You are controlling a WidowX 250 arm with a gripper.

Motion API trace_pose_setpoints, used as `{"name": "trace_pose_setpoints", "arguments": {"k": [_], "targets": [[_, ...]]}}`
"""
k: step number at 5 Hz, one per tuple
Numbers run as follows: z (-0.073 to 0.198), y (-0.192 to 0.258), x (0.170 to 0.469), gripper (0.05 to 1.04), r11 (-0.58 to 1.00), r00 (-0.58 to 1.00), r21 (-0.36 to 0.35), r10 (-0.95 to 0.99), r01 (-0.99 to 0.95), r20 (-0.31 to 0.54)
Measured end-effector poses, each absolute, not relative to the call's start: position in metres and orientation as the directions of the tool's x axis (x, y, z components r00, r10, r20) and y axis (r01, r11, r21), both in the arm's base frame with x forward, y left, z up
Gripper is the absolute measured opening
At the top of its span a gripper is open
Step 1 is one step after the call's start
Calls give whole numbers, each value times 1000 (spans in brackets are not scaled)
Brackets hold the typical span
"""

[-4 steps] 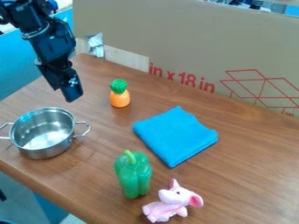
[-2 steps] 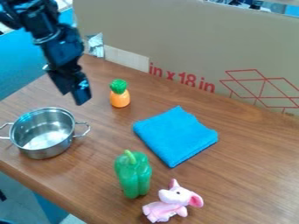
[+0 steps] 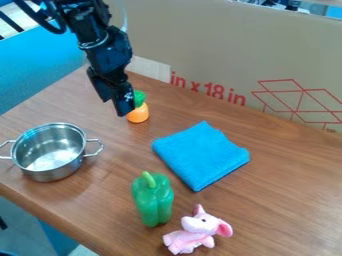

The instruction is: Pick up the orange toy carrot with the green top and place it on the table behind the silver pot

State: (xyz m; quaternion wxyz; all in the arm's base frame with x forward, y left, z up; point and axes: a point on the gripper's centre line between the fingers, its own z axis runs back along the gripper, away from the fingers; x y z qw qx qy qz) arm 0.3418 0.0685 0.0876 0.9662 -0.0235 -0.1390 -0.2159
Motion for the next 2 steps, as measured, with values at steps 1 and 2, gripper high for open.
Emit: {"name": "trace_pose_setpoints", "arguments": {"k": [1,2], "targets": [[80,56,355,1001,907,877,34,-416,421,239],[76,56,365,1001,916,895,75,-402,395,192]]}}
